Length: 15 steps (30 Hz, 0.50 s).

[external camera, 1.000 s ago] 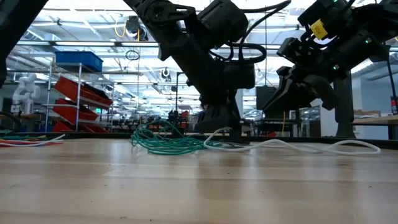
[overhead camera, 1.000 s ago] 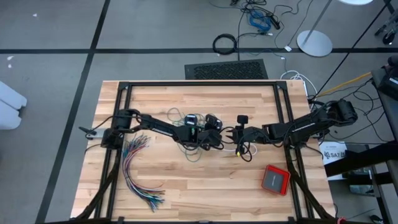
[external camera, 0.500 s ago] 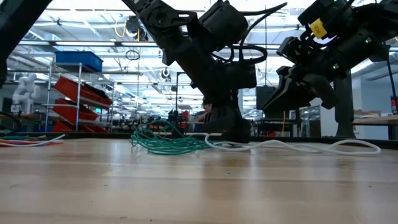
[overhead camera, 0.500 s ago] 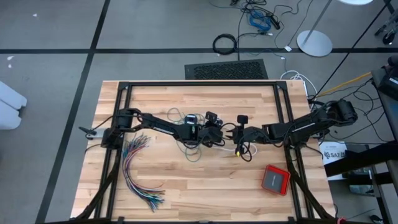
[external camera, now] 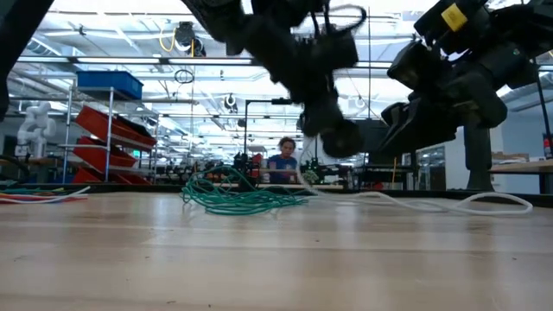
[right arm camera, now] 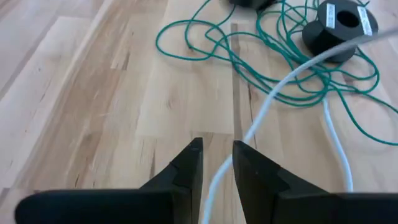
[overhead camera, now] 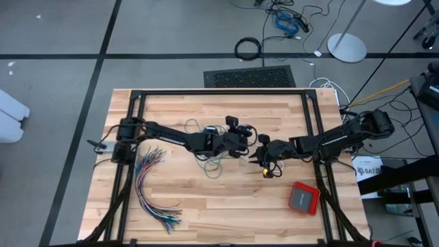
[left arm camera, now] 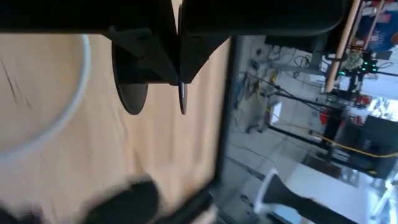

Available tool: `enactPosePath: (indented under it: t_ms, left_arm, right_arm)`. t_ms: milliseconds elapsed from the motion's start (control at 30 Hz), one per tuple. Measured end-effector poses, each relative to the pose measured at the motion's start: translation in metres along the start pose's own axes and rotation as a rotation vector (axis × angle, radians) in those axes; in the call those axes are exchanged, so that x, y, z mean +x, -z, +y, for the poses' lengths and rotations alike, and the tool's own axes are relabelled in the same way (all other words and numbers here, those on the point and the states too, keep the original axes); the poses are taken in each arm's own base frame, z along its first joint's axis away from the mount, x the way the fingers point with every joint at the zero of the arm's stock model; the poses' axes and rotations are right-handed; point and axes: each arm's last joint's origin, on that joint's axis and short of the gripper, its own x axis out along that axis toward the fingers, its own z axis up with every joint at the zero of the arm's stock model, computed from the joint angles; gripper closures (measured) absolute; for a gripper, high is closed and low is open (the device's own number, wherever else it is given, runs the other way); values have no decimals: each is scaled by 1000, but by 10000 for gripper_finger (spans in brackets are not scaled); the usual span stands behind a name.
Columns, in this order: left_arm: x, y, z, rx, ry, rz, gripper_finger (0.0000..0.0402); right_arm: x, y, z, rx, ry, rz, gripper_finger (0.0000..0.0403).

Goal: Coil cords
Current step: Coil the white wire onto the spool

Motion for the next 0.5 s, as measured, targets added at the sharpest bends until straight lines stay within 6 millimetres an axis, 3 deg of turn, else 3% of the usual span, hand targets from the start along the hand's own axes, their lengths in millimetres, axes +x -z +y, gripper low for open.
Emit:
enactPosePath:
  t_ms: [333,500]
  left_arm:
    - [-42,-27,54,-169,-116,-164,401]
    - [-49,-29,62,-195,-119,-192,401]
  right_arm:
    - [0,-2,-1,-33,105,-18,328]
    - [-5,-6,9,-115,178,-54,328]
